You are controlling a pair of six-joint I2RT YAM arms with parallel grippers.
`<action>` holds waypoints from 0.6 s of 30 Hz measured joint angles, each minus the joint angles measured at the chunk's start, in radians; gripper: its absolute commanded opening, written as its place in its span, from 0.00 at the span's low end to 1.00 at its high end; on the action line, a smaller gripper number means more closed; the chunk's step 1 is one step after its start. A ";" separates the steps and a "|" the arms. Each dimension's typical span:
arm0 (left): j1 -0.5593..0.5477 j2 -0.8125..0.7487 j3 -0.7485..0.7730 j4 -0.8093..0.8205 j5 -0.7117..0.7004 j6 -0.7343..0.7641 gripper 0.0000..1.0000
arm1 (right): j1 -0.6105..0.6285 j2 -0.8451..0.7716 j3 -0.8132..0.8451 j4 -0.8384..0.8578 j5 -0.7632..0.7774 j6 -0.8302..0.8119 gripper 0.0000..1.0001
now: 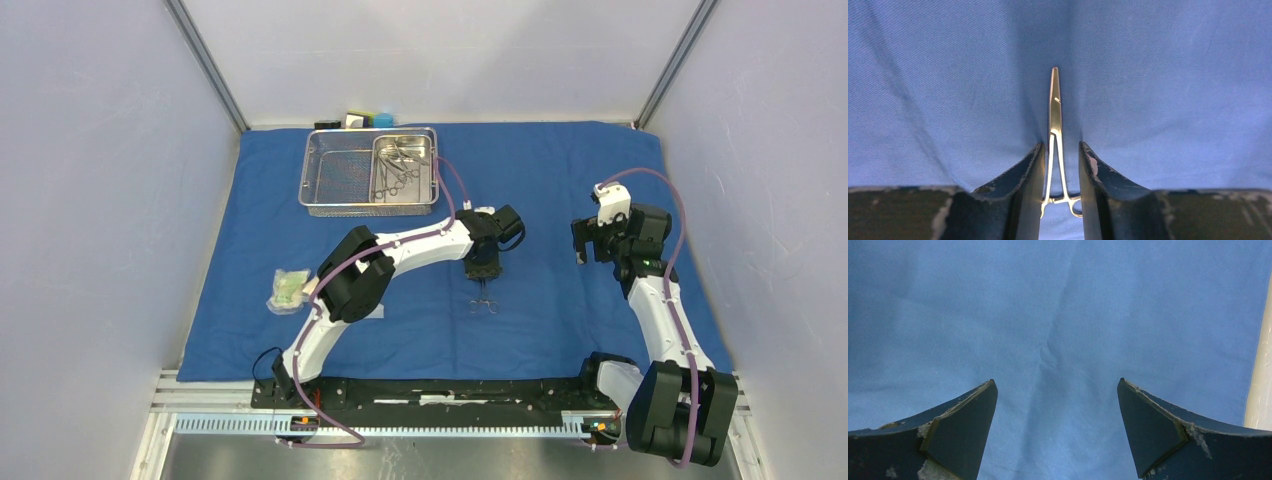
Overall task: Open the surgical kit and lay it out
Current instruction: Place the medical item in the surgical kit.
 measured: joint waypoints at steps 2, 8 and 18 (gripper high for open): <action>0.000 0.000 0.000 0.004 0.000 0.000 0.42 | -0.002 0.000 0.000 0.000 -0.004 0.000 0.98; -0.004 -0.010 0.000 0.005 -0.017 0.003 0.44 | -0.004 0.001 0.000 0.000 -0.010 0.000 0.98; 0.007 -0.171 0.006 0.024 -0.167 0.177 0.80 | -0.005 0.029 0.006 -0.019 -0.071 -0.018 0.98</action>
